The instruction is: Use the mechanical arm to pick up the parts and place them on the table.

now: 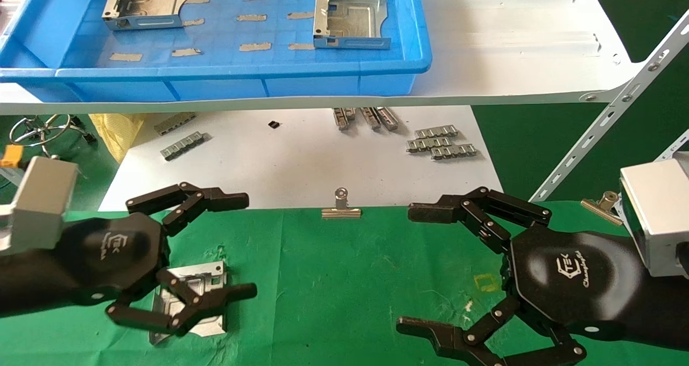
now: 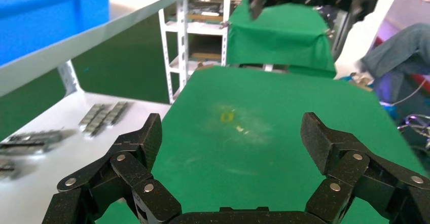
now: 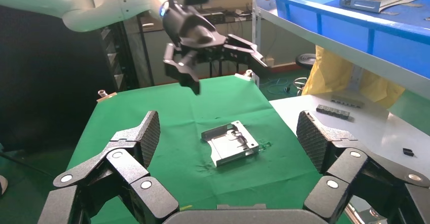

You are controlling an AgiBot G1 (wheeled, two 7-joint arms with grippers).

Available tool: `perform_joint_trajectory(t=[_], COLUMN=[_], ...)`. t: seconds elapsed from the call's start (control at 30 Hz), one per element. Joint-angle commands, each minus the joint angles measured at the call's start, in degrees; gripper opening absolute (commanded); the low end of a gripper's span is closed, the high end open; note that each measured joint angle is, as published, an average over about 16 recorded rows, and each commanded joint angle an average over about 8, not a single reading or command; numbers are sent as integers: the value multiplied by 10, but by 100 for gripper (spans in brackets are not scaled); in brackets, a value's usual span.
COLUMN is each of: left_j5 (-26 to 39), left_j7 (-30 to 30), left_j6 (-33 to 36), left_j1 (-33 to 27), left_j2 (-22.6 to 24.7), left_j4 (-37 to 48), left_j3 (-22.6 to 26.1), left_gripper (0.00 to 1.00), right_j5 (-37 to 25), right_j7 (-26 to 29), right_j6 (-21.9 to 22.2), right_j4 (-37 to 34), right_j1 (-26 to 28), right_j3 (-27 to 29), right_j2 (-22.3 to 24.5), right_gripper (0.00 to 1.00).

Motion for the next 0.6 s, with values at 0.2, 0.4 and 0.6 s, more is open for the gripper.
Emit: perform_joint_trajectory(t=[0.2,0.4,0.6], left_j5=[-20,-32,-36], left_j7=[-47,-73,-78], left_j6=[-7,-10,-11], left_j1=[42,68,75], left_j2=[-16,-26,-29], left_j4=[-81,-131,-142], left_j3=[-45,-73,-80], left_gripper=[100,100,100], right_j5=[0,0,0], right_j7=[0,0,0], right_j6=[0,0,0], right_j4=[0,0,0], right_j1=[0,0,0], right_j3=[0,0,0], right_j2=[0,0,0], right_gripper=[100,100,100])
